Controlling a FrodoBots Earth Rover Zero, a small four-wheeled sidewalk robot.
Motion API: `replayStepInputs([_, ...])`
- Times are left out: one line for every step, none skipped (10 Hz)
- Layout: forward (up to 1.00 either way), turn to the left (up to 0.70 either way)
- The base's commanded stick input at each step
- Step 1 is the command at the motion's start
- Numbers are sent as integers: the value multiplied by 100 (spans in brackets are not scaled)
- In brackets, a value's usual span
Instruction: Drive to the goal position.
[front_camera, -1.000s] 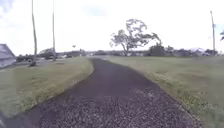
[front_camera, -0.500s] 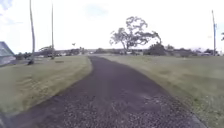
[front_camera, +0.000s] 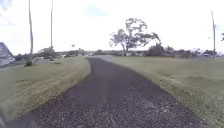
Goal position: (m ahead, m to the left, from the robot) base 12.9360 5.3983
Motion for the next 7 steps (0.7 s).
replayStepInputs([50, 0])
replayStepInputs([50, 0])
replayStepInputs([50, 0])
replayStepInputs([50, 0])
replayStepInputs([50, 0])
replayStepInputs([50, 0])
replayStepInputs([50, 0])
